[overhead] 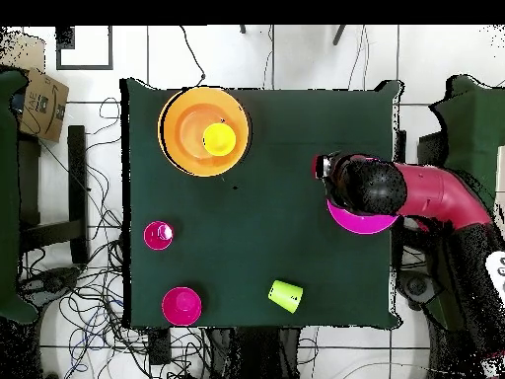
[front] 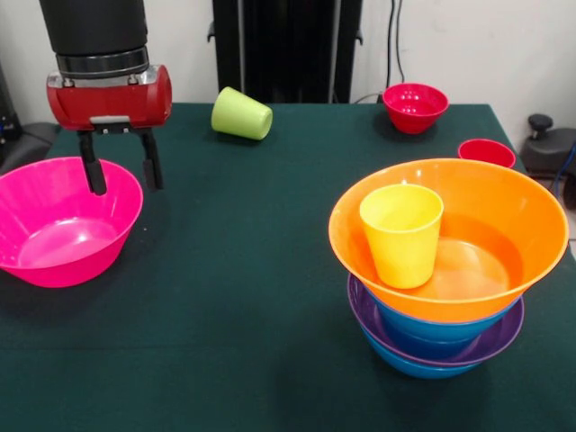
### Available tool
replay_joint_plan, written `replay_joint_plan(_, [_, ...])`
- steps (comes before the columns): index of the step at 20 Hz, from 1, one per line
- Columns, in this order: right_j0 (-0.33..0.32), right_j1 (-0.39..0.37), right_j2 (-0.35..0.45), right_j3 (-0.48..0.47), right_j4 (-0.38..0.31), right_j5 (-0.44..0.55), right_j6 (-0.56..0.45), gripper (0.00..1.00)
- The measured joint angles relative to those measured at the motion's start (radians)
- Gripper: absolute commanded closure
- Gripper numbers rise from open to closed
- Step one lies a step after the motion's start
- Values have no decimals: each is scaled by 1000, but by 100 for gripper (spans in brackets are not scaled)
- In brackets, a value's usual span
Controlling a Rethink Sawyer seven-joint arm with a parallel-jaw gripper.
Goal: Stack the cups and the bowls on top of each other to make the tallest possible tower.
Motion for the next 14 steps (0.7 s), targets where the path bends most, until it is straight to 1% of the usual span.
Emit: replay_joint_plan(14, [0,24,9,11,-9,0,0,0])
